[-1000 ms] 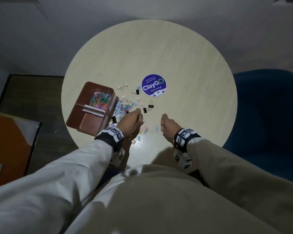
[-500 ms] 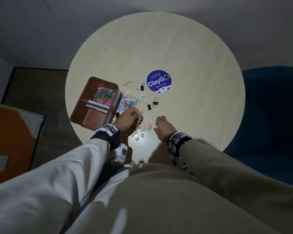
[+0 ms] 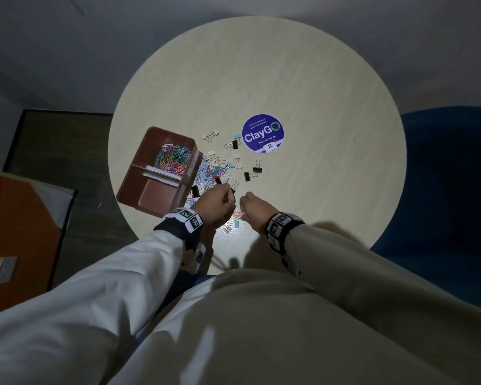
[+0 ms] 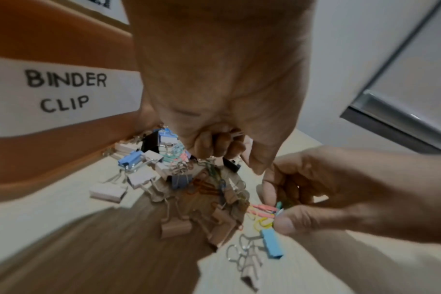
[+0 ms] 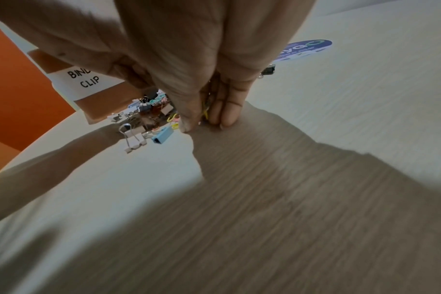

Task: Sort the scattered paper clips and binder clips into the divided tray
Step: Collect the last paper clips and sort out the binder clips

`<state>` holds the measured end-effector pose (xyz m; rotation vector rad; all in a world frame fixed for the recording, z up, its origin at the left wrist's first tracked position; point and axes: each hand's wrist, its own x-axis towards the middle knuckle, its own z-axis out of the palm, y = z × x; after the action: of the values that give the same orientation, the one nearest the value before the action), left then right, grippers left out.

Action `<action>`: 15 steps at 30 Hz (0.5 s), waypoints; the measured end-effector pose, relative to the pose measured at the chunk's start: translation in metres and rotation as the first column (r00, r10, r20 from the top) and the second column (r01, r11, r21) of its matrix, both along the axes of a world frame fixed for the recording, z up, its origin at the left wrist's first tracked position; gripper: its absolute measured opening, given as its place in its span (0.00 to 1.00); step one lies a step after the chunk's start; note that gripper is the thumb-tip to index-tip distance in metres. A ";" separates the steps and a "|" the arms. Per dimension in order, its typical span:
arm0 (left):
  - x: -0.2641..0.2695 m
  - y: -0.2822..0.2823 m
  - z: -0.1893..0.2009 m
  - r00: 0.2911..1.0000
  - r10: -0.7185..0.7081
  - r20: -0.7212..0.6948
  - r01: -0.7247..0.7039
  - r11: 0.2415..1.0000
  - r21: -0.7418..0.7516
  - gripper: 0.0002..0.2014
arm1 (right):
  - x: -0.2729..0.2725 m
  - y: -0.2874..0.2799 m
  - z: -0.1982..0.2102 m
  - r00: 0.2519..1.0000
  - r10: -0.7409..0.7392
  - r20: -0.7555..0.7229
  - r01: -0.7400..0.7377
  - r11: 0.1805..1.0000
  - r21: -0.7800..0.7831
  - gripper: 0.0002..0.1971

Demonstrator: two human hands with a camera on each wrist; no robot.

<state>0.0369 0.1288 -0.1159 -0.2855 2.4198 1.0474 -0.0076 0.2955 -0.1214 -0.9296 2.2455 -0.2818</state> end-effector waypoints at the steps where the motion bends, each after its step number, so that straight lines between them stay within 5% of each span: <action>1: 0.001 0.002 -0.001 0.998 -0.059 -0.015 0.059 0.998 -0.037 0.07 | 0.000 0.000 0.000 1.000 0.002 0.010 -0.002 1.000 0.007 0.14; 5: 0.005 0.009 -0.006 0.960 -0.274 -0.049 0.257 0.940 -0.225 0.16 | -0.003 0.001 0.004 1.000 0.014 0.015 -0.014 1.000 0.028 0.15; 9: 0.007 0.011 -0.010 0.920 -0.386 -0.070 0.344 0.880 -0.327 0.09 | -0.010 0.007 0.013 0.992 -0.072 0.101 0.074 0.997 -0.019 0.03; 12: 0.009 0.011 -0.011 0.917 -0.386 -0.096 0.343 0.890 -0.302 0.04 | -0.016 0.018 0.018 0.953 -0.222 0.207 0.243 0.966 -0.084 0.02; 15: 0.010 0.009 -0.007 0.969 -0.208 -0.130 0.195 0.975 -0.107 0.06 | -0.019 0.027 0.023 0.815 -0.448 0.367 0.528 0.836 -0.150 0.06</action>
<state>0.0471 0.1376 -0.1226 0.0060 2.5640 0.8923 -0.0269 0.3227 -0.0986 -0.3541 2.1355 -0.9008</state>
